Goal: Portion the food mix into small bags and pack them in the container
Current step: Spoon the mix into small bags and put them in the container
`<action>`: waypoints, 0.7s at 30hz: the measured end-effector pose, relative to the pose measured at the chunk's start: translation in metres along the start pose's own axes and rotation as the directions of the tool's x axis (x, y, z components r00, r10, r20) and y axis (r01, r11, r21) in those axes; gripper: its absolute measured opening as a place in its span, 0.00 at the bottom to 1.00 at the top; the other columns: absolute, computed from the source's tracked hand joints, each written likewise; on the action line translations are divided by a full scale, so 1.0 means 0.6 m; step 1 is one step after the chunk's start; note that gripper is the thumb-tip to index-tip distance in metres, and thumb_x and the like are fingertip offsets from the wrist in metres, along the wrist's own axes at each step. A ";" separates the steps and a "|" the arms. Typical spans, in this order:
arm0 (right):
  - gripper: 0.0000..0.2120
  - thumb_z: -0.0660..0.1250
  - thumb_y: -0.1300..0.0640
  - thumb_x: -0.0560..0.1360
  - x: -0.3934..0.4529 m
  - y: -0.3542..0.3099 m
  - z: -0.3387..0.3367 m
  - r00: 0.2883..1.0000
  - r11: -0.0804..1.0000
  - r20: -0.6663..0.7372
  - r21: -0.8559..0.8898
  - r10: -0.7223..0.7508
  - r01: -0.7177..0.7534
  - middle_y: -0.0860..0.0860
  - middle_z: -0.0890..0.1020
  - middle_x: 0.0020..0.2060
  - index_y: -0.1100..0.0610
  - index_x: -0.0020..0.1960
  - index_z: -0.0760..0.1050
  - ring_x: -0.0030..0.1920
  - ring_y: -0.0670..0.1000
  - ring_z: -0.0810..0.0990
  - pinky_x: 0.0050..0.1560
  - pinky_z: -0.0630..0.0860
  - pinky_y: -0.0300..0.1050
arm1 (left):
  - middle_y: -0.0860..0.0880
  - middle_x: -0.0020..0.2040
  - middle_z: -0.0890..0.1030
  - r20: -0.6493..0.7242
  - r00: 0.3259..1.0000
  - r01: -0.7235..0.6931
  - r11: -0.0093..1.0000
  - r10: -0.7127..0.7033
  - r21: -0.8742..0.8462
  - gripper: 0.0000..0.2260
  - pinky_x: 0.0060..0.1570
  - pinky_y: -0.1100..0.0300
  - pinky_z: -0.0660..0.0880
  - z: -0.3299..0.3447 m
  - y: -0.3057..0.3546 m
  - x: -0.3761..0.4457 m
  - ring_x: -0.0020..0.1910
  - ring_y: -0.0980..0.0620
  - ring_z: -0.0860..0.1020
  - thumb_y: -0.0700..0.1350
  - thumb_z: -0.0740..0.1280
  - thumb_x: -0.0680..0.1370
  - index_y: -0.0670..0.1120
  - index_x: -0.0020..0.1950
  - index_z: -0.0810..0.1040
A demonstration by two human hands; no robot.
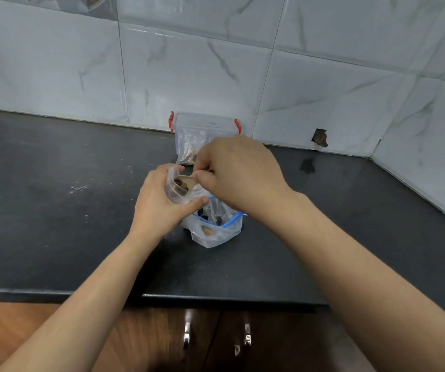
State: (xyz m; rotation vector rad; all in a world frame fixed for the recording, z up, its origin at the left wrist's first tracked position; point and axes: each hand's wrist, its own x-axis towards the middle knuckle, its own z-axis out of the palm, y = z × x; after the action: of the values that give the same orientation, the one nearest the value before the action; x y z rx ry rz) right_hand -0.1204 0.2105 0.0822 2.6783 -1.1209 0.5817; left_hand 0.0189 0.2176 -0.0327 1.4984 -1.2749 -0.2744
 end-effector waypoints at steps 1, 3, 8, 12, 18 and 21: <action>0.07 0.61 0.57 0.74 0.001 -0.007 -0.002 0.998 0.997 -0.028 -0.067 -0.051 0.049 0.50 0.79 0.37 0.52 0.43 0.78 0.37 0.54 0.75 0.29 0.65 0.41 | 0.54 0.56 0.76 -0.006 1.000 0.009 1.000 -0.009 -0.004 0.32 0.55 0.50 0.74 0.000 0.000 0.000 0.56 0.55 0.74 0.63 0.72 0.57 0.54 0.58 0.73; 0.06 0.61 0.58 0.74 0.003 -0.017 -0.008 0.994 0.990 -0.051 -0.109 -0.098 0.092 0.51 0.76 0.36 0.52 0.43 0.76 0.37 0.55 0.73 0.29 0.63 0.42 | 0.55 0.53 0.76 -0.008 1.000 0.014 1.000 -0.014 -0.006 0.29 0.53 0.46 0.75 -0.002 0.002 0.001 0.55 0.53 0.75 0.63 0.71 0.56 0.56 0.55 0.72; 0.07 0.63 0.56 0.72 0.017 -0.016 -0.027 1.000 0.999 -0.025 0.036 -0.011 0.012 0.51 0.83 0.42 0.56 0.45 0.79 0.43 0.55 0.79 0.40 0.75 0.45 | 0.58 0.47 0.76 -0.011 1.000 -0.020 1.000 0.020 0.007 0.24 0.49 0.47 0.76 -0.006 0.002 0.007 0.51 0.53 0.76 0.60 0.75 0.59 0.56 0.50 0.72; 0.04 0.64 0.55 0.72 0.024 -0.016 -0.028 0.997 0.999 0.069 0.030 0.027 -0.029 0.51 0.79 0.37 0.55 0.40 0.74 0.41 0.57 0.76 0.34 0.69 0.42 | 0.55 0.50 0.76 0.000 1.000 -0.025 1.000 0.025 -0.006 0.28 0.48 0.53 0.74 -0.004 0.003 0.006 0.53 0.53 0.75 0.62 0.74 0.58 0.53 0.53 0.72; 0.05 0.64 0.60 0.71 0.027 -0.018 -0.028 0.997 0.998 0.072 -0.060 0.033 -0.028 0.49 0.69 0.31 0.52 0.41 0.69 0.38 0.56 0.72 0.28 0.59 0.39 | 0.59 0.51 0.75 0.002 1.000 0.002 0.981 -0.002 -0.194 0.36 0.48 0.69 0.71 -0.004 0.011 -0.006 0.50 0.65 0.76 0.50 0.81 0.61 0.55 0.61 0.64; 0.04 0.64 0.60 0.70 0.030 -0.015 -0.031 0.998 0.998 0.049 -0.066 0.028 -0.025 0.51 0.73 0.34 0.53 0.41 0.71 0.37 0.56 0.73 0.28 0.59 0.39 | 0.59 0.50 0.76 -0.018 1.000 0.004 0.981 -0.008 -0.192 0.33 0.47 0.66 0.71 -0.006 0.010 -0.006 0.49 0.63 0.76 0.55 0.78 0.58 0.54 0.58 0.67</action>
State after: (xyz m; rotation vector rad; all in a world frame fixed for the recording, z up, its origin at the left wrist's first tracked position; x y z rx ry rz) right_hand -0.1078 0.2108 0.1069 2.6403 -1.1698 0.4761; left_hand 0.0171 0.2237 -0.0282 1.3379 -1.1944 -0.3761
